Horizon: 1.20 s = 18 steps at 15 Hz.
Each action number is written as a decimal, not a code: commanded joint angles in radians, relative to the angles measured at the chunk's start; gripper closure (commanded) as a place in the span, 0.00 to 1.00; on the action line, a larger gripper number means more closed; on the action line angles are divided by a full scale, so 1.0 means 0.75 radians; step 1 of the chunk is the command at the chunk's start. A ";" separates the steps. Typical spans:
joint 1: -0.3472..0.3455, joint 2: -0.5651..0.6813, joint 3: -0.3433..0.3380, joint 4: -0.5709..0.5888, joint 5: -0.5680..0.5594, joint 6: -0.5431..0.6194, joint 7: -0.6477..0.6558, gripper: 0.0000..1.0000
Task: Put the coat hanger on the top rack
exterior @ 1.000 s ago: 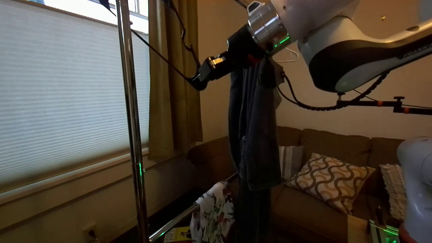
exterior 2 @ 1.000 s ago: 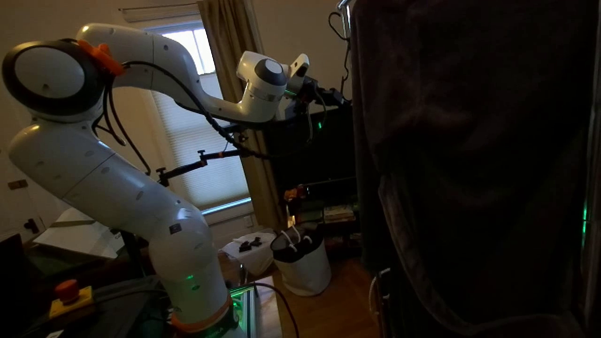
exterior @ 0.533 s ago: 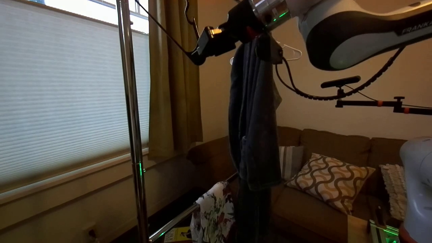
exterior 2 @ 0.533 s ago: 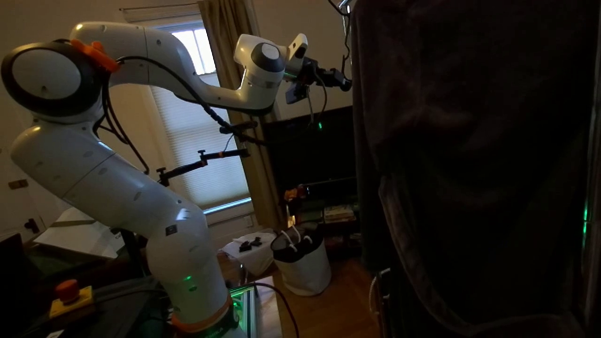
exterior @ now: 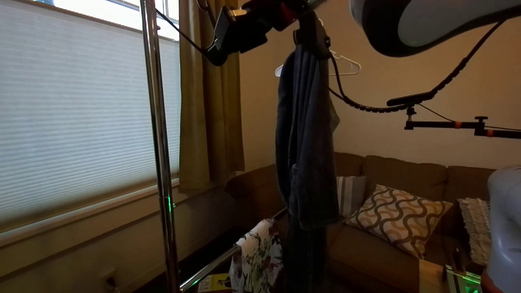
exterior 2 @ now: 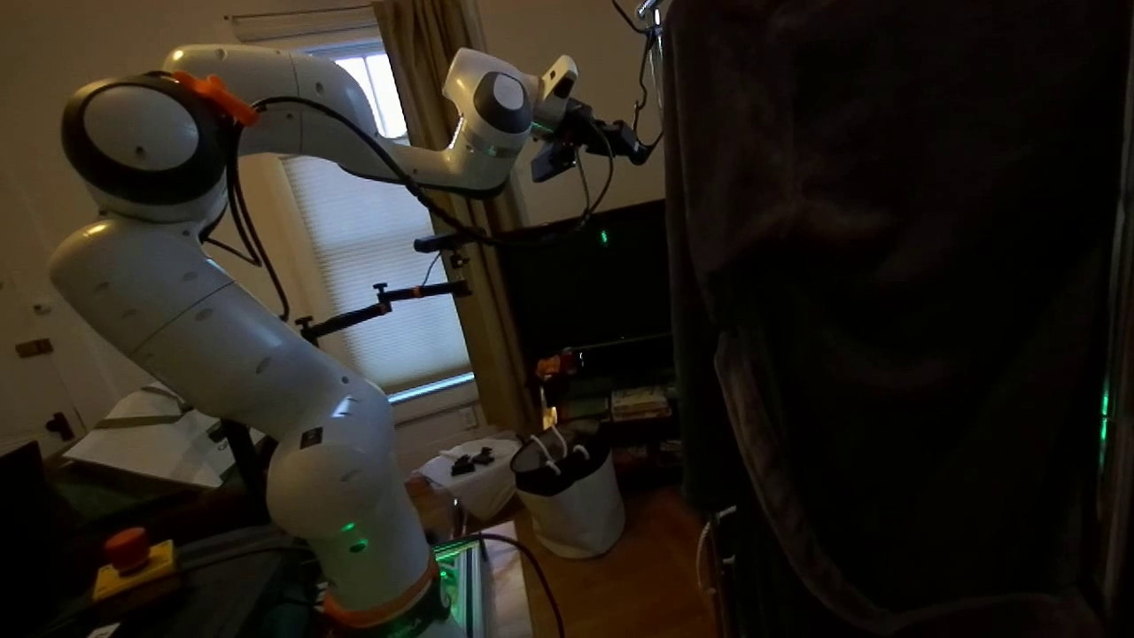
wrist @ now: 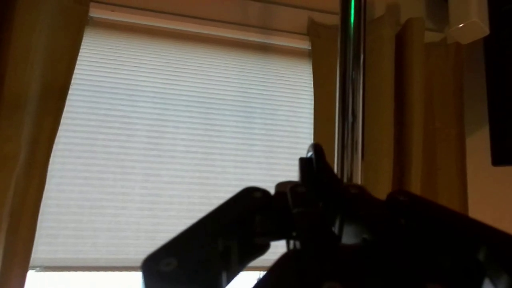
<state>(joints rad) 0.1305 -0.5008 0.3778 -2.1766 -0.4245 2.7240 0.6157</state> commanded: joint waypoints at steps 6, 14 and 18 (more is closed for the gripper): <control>-0.137 0.112 0.047 0.191 0.146 -0.143 -0.030 0.98; -0.110 0.137 0.040 0.244 0.160 -0.210 -0.033 0.61; -0.053 0.027 -0.039 0.140 0.275 -0.152 -0.076 0.30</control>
<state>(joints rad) 0.0452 -0.3986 0.3987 -1.9964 -0.3138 2.5999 0.6057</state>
